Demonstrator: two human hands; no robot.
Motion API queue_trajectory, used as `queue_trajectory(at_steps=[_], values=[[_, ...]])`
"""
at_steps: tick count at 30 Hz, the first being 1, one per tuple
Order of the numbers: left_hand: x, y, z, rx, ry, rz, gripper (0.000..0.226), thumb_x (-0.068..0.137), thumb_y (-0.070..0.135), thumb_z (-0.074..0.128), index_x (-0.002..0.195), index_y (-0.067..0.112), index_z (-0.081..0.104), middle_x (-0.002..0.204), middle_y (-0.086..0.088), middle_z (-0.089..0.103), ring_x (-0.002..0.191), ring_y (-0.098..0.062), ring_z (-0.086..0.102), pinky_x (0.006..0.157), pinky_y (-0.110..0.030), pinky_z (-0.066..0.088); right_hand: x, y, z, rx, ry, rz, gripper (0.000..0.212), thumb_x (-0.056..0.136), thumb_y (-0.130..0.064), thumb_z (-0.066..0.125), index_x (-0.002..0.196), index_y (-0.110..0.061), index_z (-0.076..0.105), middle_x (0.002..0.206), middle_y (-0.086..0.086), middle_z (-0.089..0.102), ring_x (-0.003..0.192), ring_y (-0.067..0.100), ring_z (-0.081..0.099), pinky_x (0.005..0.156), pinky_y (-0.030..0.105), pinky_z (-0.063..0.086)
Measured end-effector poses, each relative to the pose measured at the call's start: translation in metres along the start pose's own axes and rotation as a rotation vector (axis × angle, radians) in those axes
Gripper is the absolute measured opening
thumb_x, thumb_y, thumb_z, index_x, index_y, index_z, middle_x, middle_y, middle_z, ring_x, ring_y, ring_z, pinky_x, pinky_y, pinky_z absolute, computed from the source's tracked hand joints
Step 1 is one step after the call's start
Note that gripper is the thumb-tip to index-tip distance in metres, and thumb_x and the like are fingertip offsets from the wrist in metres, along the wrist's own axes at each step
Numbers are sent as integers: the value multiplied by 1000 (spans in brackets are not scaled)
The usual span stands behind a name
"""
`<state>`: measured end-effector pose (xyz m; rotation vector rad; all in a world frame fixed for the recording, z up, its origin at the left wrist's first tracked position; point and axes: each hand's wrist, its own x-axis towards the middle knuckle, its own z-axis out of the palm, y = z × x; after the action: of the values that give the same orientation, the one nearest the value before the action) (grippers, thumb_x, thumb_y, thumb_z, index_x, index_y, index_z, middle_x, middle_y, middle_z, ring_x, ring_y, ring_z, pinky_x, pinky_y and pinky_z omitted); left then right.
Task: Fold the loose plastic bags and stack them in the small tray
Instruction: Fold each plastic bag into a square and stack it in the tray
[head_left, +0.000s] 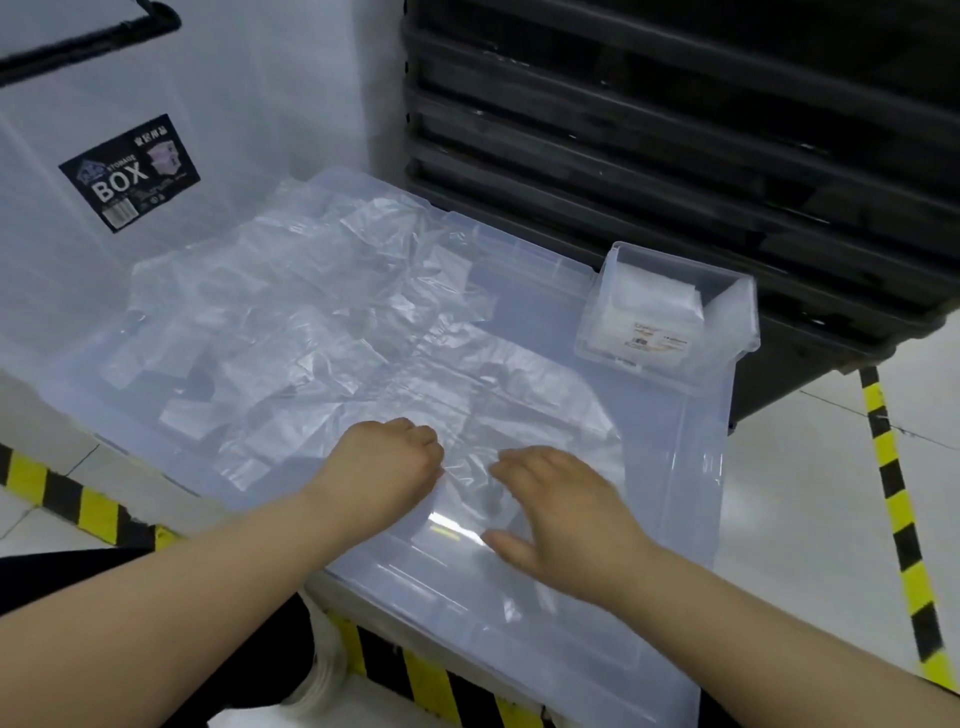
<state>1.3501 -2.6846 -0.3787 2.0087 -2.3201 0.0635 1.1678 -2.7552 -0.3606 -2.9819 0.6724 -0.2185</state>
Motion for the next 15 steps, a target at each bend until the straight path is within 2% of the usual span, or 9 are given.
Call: queue_trajectory(at_steps=[2,4,5,7,9,11,13,14,15], values=[[2,5,-5,-25,-14,-48,44,35,20,92,37,13,48,40,3,44,32,-16,44,43,-12,17,2,-17,13,-33,-11,-4,47,63,-56,48,80,-20,73,78,-6,70,67,11,67,63,19,53],[2,7,-9,-47,-12,-57,40,43,18,88,38,13,48,40,2,46,36,-17,50,42,-12,23,4,-26,22,-27,-23,37,38,54,-50,68,76,-19,72,73,-4,69,63,12,66,60,19,52],[1,7,-10,-62,0,-45,34,53,16,81,39,13,50,41,2,49,43,-18,58,42,-13,31,6,-28,22,-18,-37,65,35,48,-43,76,72,-18,71,69,-3,67,59,12,64,57,18,51],[0,7,-12,-78,40,-36,27,68,19,53,41,15,54,46,4,56,65,-19,69,51,-18,45,9,-27,20,-37,-61,104,35,32,-25,86,60,-17,66,59,-4,62,49,12,59,45,14,42],[-1,9,-17,-119,51,-40,33,72,28,40,47,17,58,51,6,60,76,-17,71,58,-18,49,12,-18,15,-75,-59,126,33,26,-9,81,50,-15,60,49,-4,55,39,13,52,37,13,23],[-3,14,-18,-172,-5,-50,38,69,44,38,60,18,64,59,8,63,70,-14,69,56,-17,49,16,-5,12,-39,-24,181,20,33,-4,67,46,-14,56,43,-3,49,33,14,46,38,15,13],[-5,13,-12,-163,-23,-43,50,63,55,37,75,19,70,65,9,66,58,-11,65,49,-15,48,20,0,7,49,-16,219,12,41,-3,59,49,-11,57,42,-1,50,32,17,47,33,17,19],[-5,12,-12,-146,-26,-41,51,61,55,39,79,19,71,68,9,67,56,-10,64,47,-15,47,22,1,4,80,-44,248,10,50,-1,57,56,-9,60,47,1,54,38,20,52,32,21,28],[-4,10,-13,-139,-42,-58,47,60,53,46,81,19,71,70,9,68,57,-10,65,47,-16,47,24,3,4,81,-71,261,14,63,1,54,69,-6,64,59,5,61,51,24,59,40,28,40]])
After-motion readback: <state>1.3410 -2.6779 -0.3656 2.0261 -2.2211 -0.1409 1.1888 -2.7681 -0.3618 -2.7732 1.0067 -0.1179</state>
